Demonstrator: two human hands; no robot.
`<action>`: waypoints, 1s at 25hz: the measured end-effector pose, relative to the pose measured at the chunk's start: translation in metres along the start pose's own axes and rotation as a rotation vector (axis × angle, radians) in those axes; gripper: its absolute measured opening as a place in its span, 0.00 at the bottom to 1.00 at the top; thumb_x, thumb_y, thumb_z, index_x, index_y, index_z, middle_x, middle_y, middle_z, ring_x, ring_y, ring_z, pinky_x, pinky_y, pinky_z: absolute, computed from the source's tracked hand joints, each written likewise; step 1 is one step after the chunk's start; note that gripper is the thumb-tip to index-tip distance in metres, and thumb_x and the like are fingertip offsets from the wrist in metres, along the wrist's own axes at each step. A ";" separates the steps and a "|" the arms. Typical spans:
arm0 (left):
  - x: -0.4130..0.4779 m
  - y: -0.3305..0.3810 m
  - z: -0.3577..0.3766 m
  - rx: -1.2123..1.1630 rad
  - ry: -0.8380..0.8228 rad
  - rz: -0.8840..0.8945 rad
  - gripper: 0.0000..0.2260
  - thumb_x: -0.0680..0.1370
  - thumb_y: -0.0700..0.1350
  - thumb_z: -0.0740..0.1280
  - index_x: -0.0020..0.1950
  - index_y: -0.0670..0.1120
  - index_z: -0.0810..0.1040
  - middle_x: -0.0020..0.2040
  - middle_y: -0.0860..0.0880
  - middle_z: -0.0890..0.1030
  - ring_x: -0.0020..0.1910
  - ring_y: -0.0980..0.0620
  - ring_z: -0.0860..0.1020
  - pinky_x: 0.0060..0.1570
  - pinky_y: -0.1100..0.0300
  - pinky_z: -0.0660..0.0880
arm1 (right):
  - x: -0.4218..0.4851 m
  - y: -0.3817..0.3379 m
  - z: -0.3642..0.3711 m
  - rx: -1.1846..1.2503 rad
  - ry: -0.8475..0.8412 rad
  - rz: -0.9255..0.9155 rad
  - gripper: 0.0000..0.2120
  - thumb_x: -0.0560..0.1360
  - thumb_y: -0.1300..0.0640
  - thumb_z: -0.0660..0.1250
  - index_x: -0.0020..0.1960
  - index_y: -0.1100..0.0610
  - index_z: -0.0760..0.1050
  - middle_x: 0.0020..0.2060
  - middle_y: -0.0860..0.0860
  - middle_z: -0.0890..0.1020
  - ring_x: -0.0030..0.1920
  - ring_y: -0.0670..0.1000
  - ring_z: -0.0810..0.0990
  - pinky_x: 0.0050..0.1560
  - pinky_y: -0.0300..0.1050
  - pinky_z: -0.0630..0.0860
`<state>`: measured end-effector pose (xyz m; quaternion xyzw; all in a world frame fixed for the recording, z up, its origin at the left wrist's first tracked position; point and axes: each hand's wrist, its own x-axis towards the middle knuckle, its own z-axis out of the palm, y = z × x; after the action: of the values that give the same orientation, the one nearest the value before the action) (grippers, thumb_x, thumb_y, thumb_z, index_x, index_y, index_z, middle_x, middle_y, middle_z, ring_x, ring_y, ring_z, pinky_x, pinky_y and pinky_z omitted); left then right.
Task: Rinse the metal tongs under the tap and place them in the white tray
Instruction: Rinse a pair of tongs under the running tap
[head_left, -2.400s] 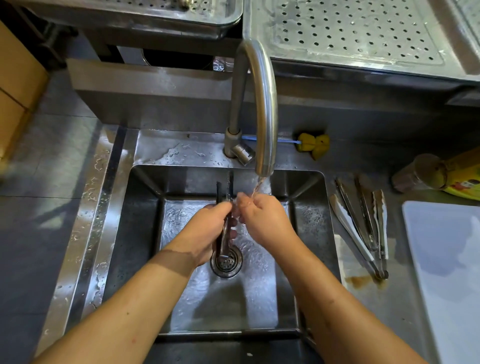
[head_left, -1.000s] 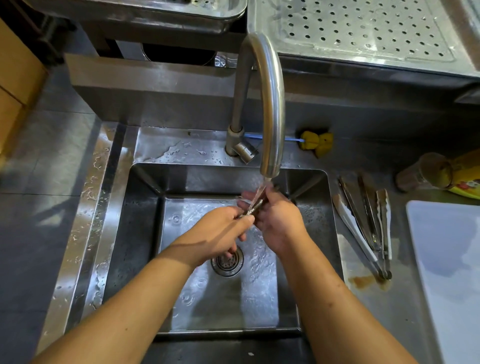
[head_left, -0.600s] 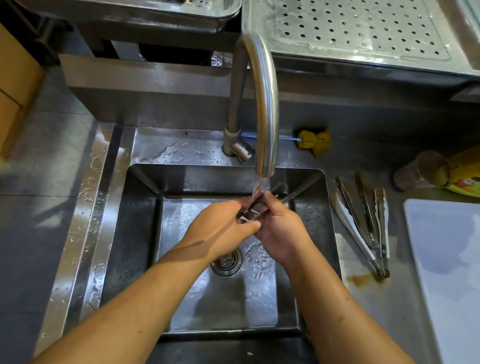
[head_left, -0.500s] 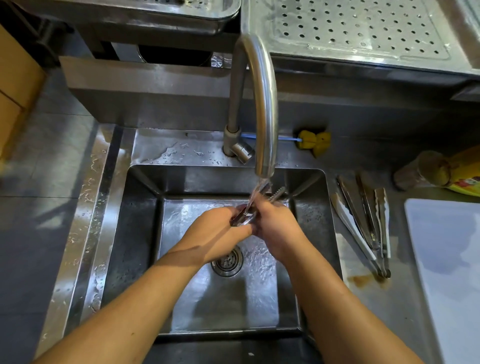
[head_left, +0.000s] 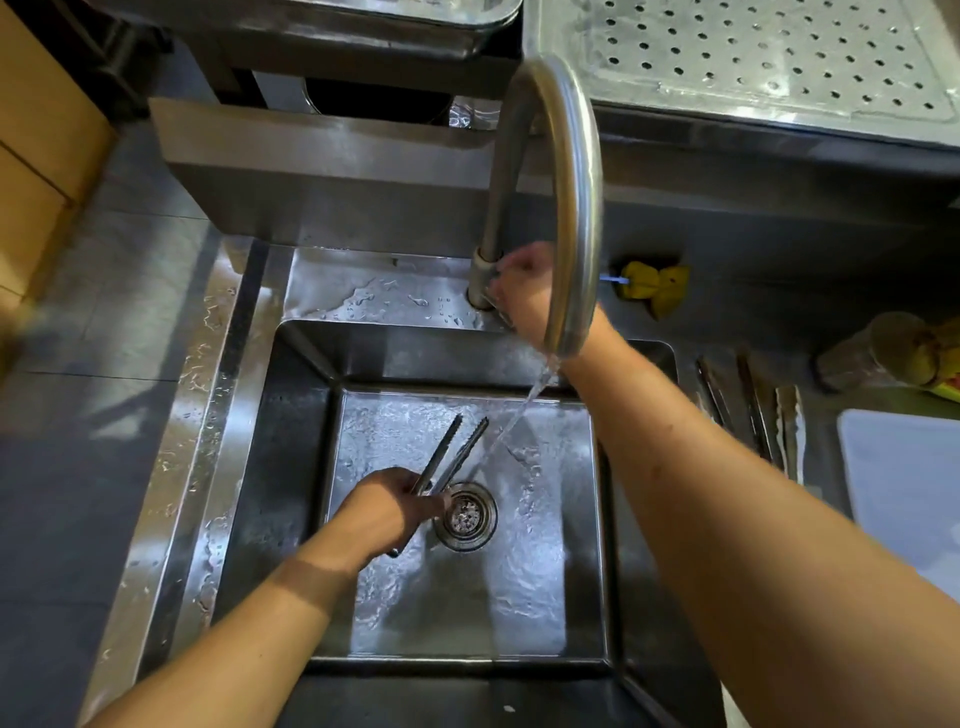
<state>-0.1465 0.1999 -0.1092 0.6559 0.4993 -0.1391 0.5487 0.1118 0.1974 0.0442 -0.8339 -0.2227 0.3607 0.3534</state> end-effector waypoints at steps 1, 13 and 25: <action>0.003 -0.007 0.000 0.028 0.007 -0.023 0.18 0.69 0.58 0.80 0.37 0.47 0.79 0.21 0.52 0.76 0.20 0.53 0.73 0.23 0.60 0.71 | 0.004 0.000 -0.004 0.010 0.022 0.035 0.09 0.78 0.56 0.65 0.40 0.54 0.76 0.37 0.55 0.82 0.39 0.56 0.82 0.42 0.49 0.78; 0.038 -0.047 0.028 0.411 0.058 -0.310 0.18 0.75 0.59 0.75 0.54 0.49 0.76 0.48 0.47 0.84 0.43 0.47 0.84 0.34 0.60 0.74 | -0.022 0.091 -0.016 -0.798 -0.111 -0.123 0.34 0.81 0.45 0.65 0.83 0.48 0.57 0.82 0.54 0.60 0.81 0.63 0.57 0.78 0.55 0.61; 0.087 -0.097 0.061 0.337 0.155 -0.377 0.21 0.80 0.56 0.65 0.65 0.42 0.76 0.62 0.41 0.83 0.65 0.42 0.81 0.60 0.55 0.77 | 0.017 0.124 -0.012 -0.937 -0.214 -0.103 0.48 0.70 0.33 0.56 0.82 0.41 0.35 0.84 0.48 0.38 0.83 0.60 0.36 0.71 0.51 0.35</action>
<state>-0.1621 0.1815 -0.2512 0.6421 0.6231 -0.2692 0.3563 0.1458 0.1218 -0.0506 -0.8495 -0.4372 0.2875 -0.0677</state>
